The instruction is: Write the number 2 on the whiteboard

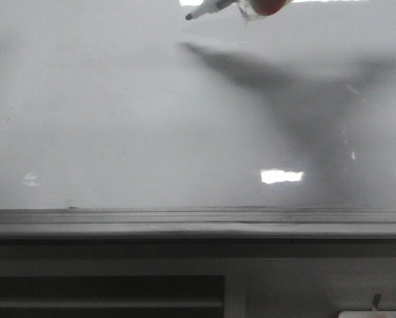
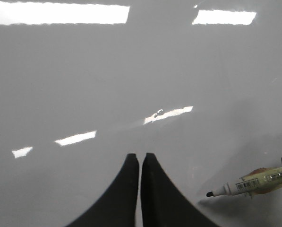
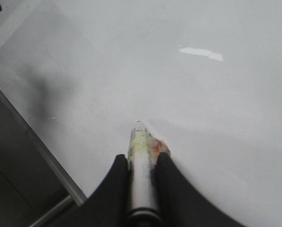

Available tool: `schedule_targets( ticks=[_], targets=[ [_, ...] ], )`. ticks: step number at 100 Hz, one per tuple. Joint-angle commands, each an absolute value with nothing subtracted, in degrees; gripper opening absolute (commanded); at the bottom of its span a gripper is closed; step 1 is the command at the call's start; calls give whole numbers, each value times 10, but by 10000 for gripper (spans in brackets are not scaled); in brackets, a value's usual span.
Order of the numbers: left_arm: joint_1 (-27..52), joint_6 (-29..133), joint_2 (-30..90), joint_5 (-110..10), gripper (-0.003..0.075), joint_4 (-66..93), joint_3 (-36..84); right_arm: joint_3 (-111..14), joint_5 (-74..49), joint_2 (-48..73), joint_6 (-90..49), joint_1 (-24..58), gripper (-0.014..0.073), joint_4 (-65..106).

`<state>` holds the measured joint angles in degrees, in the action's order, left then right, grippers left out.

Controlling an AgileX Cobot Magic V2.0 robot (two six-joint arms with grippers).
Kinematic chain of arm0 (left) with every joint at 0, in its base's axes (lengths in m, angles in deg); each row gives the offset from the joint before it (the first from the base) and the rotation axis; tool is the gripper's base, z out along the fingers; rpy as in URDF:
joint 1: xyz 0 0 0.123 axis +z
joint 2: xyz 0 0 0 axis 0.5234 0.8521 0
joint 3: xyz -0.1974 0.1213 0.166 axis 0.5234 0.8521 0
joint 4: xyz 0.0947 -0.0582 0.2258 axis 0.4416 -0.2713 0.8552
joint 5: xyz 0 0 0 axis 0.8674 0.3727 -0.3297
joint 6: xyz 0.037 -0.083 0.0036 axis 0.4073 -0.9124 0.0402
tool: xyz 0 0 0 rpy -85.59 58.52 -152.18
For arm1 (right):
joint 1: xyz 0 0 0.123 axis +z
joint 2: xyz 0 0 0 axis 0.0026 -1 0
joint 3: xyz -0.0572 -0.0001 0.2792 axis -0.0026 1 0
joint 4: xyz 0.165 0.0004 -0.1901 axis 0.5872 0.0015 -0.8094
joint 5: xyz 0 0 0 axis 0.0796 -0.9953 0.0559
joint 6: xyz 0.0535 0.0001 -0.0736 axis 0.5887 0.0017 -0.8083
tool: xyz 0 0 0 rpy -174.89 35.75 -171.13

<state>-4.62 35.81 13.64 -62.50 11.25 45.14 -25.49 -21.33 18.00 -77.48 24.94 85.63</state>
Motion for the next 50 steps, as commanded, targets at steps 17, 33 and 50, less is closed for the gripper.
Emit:
schedule_targets(
  ticks=[17,33,50],
  targets=[
    [-43,354,135,-665,-20,107,435,-270,-186,156,-792,250,-46,885],
    [-43,354,135,-665,-20,107,435,-270,-150,163,-792,250,-46,885],
    [-43,354,135,-665,-20,107,435,-269,-88,188,-792,250,-46,886]
  ],
)
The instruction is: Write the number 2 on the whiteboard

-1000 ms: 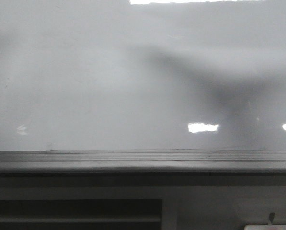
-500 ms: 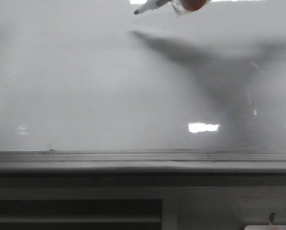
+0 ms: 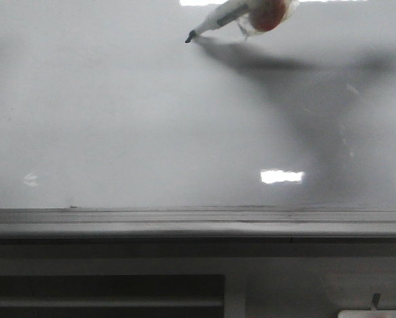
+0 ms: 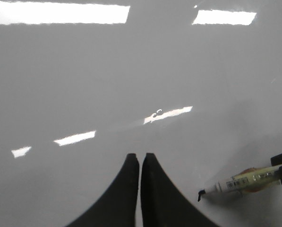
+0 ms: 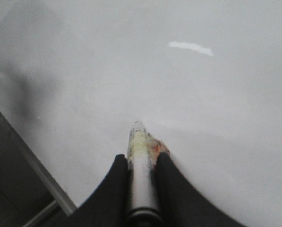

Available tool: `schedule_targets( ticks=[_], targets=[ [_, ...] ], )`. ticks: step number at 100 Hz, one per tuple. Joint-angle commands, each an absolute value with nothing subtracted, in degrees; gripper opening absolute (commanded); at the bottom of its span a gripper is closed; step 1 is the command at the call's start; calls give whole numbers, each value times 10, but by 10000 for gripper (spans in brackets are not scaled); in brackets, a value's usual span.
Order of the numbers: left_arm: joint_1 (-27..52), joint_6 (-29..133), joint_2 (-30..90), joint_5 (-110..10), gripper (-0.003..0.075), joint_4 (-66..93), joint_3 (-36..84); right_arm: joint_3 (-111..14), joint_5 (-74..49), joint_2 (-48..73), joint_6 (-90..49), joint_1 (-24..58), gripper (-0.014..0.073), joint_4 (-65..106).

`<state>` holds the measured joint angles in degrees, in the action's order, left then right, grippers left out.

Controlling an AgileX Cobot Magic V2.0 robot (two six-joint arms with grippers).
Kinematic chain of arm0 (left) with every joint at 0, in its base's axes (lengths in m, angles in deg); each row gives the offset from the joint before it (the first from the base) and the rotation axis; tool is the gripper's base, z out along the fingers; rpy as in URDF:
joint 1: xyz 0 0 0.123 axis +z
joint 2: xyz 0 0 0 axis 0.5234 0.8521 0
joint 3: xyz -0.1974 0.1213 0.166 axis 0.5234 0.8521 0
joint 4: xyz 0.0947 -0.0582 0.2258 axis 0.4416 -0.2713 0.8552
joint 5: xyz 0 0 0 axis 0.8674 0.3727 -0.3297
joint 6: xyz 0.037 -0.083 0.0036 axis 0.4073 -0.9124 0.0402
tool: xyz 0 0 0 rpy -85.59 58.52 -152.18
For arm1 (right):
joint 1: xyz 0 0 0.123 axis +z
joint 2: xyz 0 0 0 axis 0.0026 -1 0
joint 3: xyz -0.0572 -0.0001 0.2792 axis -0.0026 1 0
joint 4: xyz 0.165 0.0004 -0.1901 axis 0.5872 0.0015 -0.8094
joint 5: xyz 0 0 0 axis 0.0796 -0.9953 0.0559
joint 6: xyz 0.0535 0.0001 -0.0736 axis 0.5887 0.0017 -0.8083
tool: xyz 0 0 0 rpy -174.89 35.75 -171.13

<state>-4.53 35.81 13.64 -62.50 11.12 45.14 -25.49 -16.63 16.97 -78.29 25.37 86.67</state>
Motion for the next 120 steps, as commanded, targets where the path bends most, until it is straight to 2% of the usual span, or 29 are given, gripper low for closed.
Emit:
schedule_targets(
  ticks=[1,18,40,63,102,120],
  targets=[
    [-43,354,135,-665,-20,107,435,-268,-86,191,-792,250,-46,886],
    [-43,354,135,-666,-20,108,435,-243,-36,229,-792,249,-46,888],
    [-43,354,135,-667,-20,108,435,-188,-31,272,-792,249,-46,921],
    [-43,354,135,-668,-20,108,435,-158,-99,275,-792,249,-46,937],
    [-43,354,135,-668,-20,108,435,-157,-199,176,-792,249,-46,938],
    [-43,354,135,-668,-20,108,435,-157,-195,173,-792,249,-46,938]
  ],
)
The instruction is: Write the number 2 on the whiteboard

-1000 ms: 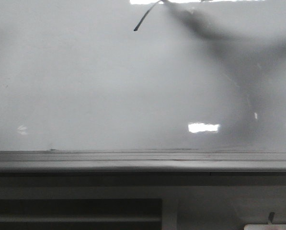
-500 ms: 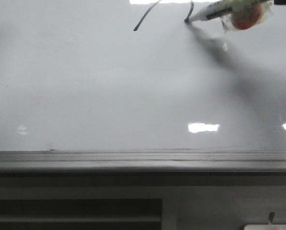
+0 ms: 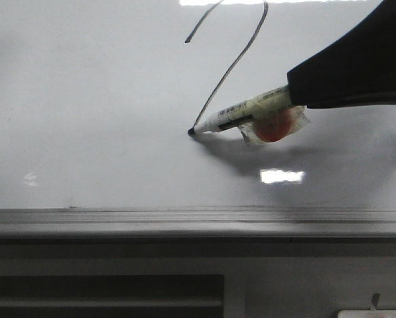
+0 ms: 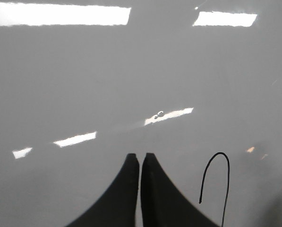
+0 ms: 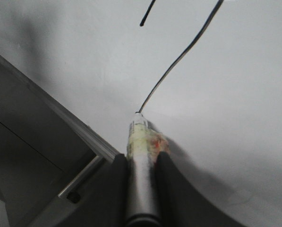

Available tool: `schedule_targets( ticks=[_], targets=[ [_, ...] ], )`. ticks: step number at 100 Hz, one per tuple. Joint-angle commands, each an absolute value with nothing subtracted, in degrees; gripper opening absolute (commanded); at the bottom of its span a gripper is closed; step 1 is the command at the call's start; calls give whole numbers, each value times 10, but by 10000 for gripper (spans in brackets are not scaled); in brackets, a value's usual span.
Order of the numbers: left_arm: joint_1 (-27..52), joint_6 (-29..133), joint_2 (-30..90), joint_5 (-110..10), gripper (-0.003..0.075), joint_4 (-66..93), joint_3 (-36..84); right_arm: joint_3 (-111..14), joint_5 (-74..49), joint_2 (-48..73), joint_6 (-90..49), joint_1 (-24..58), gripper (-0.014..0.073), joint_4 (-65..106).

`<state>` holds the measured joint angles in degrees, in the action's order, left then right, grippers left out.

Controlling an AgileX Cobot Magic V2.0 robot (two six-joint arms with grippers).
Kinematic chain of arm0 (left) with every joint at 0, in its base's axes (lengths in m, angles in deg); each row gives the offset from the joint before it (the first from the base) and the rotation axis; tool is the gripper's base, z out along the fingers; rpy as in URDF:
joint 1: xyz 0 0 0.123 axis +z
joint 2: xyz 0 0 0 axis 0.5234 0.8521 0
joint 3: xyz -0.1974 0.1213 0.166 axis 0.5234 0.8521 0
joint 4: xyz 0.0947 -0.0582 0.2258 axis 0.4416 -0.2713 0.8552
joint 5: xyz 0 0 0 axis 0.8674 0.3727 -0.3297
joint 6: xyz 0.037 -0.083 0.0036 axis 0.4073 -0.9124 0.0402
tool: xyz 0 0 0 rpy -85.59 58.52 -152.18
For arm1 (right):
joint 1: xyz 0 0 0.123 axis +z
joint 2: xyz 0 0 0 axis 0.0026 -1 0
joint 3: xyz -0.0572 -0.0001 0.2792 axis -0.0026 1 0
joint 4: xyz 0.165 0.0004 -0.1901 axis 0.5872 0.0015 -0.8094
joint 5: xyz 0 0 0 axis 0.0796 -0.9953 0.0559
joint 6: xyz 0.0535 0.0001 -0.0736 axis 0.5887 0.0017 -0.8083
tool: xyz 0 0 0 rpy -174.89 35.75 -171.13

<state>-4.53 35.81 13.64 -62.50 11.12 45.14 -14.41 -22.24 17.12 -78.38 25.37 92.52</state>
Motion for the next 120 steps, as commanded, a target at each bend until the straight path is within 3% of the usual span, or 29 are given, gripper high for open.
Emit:
schedule_targets(
  ticks=[1,49,75,98,120],
  targets=[
    [-43,354,135,-668,-20,108,435,-157,-192,175,-791,249,-46,938],
    [-43,354,135,-669,-20,108,435,-77,-109,335,-695,249,-46,884],
    [-43,354,135,-669,-20,104,435,-128,-209,386,-685,249,-46,894],
    [-85,354,135,-664,-19,103,431,-214,-224,342,-685,249,-46,891],
    [-177,354,143,-663,3,106,428,-288,-359,216,-663,249,-46,852]
  ],
)
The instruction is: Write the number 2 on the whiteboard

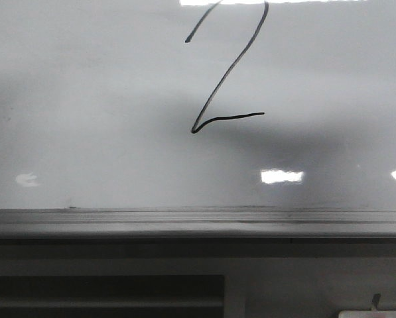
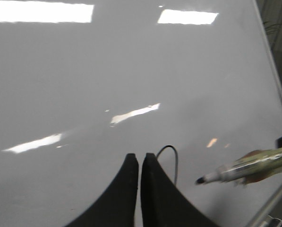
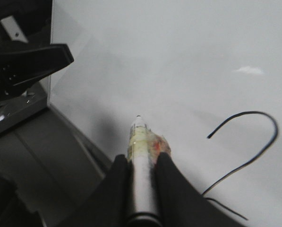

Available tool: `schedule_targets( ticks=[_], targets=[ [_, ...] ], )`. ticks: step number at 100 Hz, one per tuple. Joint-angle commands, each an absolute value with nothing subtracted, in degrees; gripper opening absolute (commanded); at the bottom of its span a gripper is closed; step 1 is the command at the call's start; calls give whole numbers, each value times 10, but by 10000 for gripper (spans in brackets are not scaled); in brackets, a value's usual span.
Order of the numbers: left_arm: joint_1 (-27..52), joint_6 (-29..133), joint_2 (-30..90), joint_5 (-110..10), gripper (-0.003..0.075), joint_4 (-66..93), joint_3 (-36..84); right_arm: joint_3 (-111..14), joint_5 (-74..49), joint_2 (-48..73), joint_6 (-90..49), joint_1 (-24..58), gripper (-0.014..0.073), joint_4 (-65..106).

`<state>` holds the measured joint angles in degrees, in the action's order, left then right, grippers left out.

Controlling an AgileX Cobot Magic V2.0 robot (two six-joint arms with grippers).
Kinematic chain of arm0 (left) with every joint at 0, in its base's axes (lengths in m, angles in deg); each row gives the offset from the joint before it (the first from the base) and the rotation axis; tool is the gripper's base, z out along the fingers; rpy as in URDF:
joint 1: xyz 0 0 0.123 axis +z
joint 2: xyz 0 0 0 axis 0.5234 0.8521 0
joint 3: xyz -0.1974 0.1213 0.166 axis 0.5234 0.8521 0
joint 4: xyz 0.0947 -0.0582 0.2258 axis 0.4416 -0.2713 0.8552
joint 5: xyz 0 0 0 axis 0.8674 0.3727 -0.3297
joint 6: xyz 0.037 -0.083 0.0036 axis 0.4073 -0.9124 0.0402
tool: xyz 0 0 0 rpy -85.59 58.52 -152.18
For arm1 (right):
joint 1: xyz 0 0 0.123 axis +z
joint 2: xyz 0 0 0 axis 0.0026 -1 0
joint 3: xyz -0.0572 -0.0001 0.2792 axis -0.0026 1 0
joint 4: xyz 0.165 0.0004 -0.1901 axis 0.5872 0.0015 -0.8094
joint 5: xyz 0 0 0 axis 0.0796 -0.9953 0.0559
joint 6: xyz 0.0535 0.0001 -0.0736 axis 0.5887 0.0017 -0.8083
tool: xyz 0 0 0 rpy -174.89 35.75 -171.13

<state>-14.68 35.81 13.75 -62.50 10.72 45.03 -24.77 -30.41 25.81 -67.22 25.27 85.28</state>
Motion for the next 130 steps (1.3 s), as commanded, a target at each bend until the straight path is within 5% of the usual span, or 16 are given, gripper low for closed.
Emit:
schedule_targets(
  ticks=[1,36,130],
  targets=[
    [-183,354,143,-663,10,106,428,-292,-363,211,-661,249,-46,852],
    [-275,354,211,-613,320,143,426,-379,-478,93,-648,249,-46,796],
    [-283,354,266,-488,312,259,387,-397,-579,93,-636,249,-46,748]
  ],
)
